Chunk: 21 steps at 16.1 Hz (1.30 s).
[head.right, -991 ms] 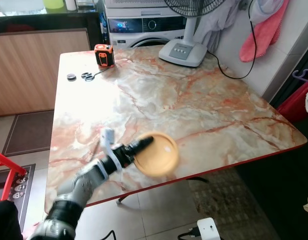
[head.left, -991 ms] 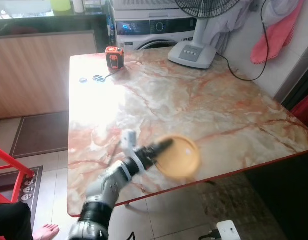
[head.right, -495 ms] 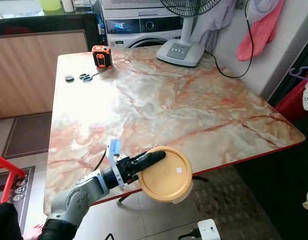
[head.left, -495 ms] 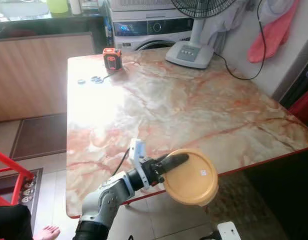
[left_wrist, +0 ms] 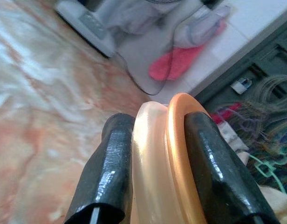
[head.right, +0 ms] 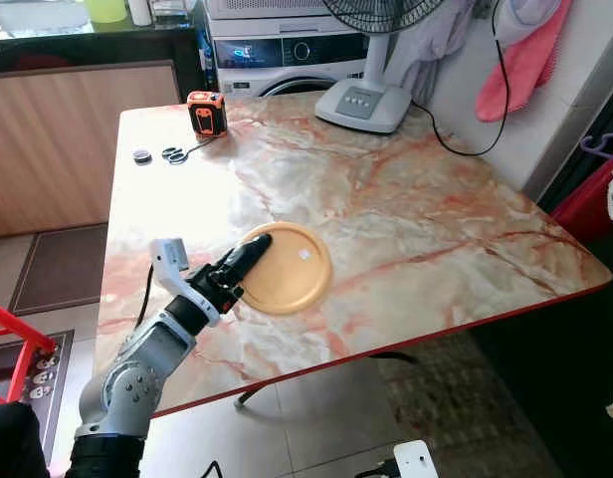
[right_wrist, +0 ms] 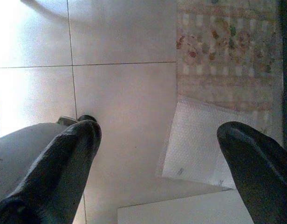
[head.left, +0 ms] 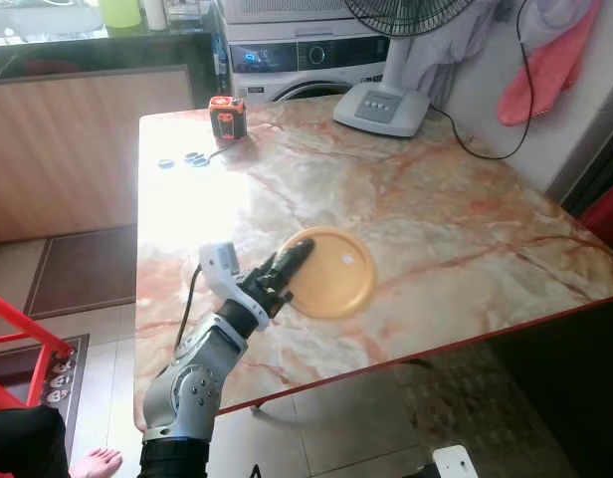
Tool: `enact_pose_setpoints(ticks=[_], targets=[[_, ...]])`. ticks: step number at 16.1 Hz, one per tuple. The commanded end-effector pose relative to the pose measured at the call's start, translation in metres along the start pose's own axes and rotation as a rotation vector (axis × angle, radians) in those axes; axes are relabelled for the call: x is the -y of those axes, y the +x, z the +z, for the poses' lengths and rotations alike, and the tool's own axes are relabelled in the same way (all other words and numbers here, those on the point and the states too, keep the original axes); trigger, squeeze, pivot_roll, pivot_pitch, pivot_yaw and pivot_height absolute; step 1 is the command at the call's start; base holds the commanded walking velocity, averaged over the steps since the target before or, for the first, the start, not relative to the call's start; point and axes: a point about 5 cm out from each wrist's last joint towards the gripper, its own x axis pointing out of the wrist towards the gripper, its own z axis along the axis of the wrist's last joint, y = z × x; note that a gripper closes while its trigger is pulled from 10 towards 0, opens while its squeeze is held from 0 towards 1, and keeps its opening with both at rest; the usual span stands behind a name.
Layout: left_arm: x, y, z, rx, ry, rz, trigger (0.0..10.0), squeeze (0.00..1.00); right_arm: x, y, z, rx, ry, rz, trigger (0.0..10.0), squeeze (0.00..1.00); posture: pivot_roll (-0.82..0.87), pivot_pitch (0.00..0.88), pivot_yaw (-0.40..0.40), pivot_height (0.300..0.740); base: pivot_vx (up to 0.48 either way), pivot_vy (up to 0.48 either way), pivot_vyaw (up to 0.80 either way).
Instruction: Restocking fridge
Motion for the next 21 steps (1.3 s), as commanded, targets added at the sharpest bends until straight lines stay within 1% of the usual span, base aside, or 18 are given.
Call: enact_pose_setpoints(ticks=[1,2,3,4,6,8,11,15,17,21], targets=[[0.0,-0.002,0.006,0.064,0.002,0.061,10.0,0.0,0.0,-0.001,-0.006,-0.013,0.005,-0.004,10.0,0.0,-0.1,0.0,-0.032,0.74,0.0,0.0,0.0],[-0.005,-0.004,0.013,0.111,0.016,0.124,10.0,0.0,0.0,-0.001,-0.006,-0.013,0.009,-0.007,10.0,0.0,-0.09,0.0,-0.034,0.74,0.0,0.0,0.0],[-0.012,-0.007,0.022,0.165,0.072,0.211,10.0,0.0,0.001,-0.001,-0.006,-0.012,0.012,-0.01,10.0,0.0,-0.08,0.0,-0.038,0.74,0.0,0.0,0.0],[-0.02,-0.009,0.034,0.211,0.164,0.309,10.0,0.0,0.002,-0.001,-0.005,-0.008,0.028,-0.018,10.0,0.0,-0.08,0.0,-0.041,0.74,0.0,0.0,0.0],[-0.02,-0.012,0.042,0.261,0.14,0.332,10.0,0.0,0.003,-0.001,-0.004,-0.003,0.049,-0.022,10.0,0.0,-0.08,0.0,-0.041,0.74,0.0,0.0,0.0],[-0.02,-0.013,0.042,0.262,0.138,0.341,10.0,0.0,0.002,-0.001,-0.004,0.002,0.059,-0.02,10.0,0.0,-0.08,0.0,-0.038,0.74,0.0,0.0,0.0],[-0.021,-0.014,0.042,0.284,0.154,0.387,10.0,0.0,0.002,-0.001,-0.003,0.004,0.067,-0.02,10.0,0.0,-0.08,0.0,-0.035,0.74,0.0,0.0,0.0],[-0.022,-0.011,0.04,0.26,0.168,0.393,10.0,0.0,0.002,-0.001,-0.003,0.001,0.071,-0.02,10.0,0.0,-0.08,0.0,-0.03,0.74,0.0,0.0,0.0],[-0.021,-0.009,0.038,0.24,0.194,0.393,10.0,0.0,0.001,-0.001,-0.004,-0.006,0.077,-0.02,10.0,0.0,-0.09,0.0,-0.026,0.74,0.0,0.0,0.0],[-0.019,-0.008,0.035,0.224,0.196,0.373,10.0,0.0,0.001,-0.001,-0.004,-0.017,0.064,-0.012,10.0,0.0,-0.08,0.0,-0.026,0.74,0.0,0.0,-0.8]])
